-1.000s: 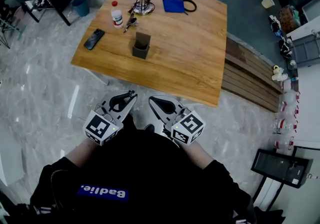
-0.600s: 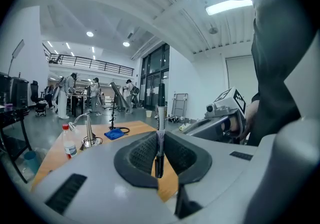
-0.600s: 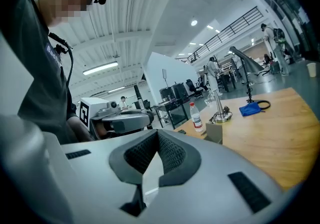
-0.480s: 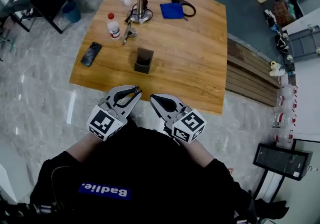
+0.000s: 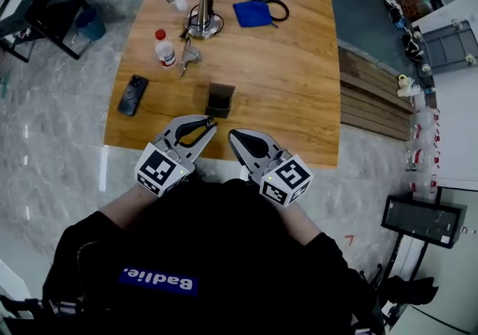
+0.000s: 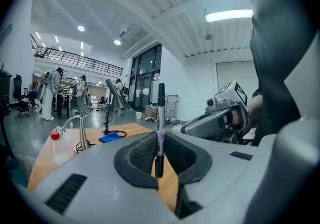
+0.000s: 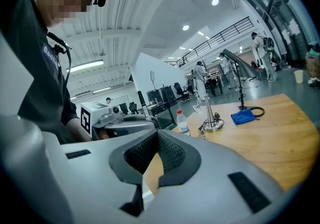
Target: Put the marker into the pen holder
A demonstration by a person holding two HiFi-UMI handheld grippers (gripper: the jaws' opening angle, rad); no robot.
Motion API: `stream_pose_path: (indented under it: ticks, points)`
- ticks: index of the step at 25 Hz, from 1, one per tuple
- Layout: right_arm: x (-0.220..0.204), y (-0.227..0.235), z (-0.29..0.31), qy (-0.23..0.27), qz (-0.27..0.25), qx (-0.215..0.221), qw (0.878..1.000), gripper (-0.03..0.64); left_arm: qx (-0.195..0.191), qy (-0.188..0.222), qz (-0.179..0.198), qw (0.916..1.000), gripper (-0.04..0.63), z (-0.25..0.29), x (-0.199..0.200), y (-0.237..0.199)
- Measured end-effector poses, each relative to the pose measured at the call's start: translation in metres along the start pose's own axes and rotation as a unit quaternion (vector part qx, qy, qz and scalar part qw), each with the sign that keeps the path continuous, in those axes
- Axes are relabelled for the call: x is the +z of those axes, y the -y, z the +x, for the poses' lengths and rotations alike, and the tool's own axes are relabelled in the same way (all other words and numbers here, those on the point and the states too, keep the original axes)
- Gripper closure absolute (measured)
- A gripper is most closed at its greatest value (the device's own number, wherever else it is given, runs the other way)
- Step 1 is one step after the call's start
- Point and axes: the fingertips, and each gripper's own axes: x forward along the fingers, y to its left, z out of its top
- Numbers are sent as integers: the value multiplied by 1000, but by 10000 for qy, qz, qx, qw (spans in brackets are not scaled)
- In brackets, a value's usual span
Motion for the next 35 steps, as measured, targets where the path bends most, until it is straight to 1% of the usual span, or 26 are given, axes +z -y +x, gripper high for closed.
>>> stream_pose_path:
  ticks: [5, 7, 13, 17, 20, 23, 28, 35]
  points:
    - [-2, 20, -2, -51, 68, -130, 9999, 612, 140, 126, -136, 9997, 548, 18, -6, -24]
    - [0, 29, -5, -80, 44, -96, 9999, 611, 207, 179, -113, 9996, 548, 26, -9, -31]
    - [3, 59, -16, -260, 44, 27, 9996, 611, 577, 283, -160, 9978, 548, 50, -22, -53]
    - [-2, 75, -22, -418, 69, 140, 9990, 611, 816, 100, -154, 9965, 548, 63, -50, -66]
    - [-7, 83, -25, -544, 48, 227, 9982, 611, 900, 1, -29, 9959, 548, 71, -65, -68]
    - [-12, 90, -30, -686, 67, 253, 9973, 611, 926, -102, 125, 9956, 548, 80, -79, -68]
    - [-21, 98, -38, -918, 120, 176, 9955, 611, 965, -275, 217, 9947, 548, 91, -108, -73]
    - [-33, 98, -40, -1112, 176, 63, 9936, 611, 849, -463, 317, 9948, 548, 102, -136, -75]
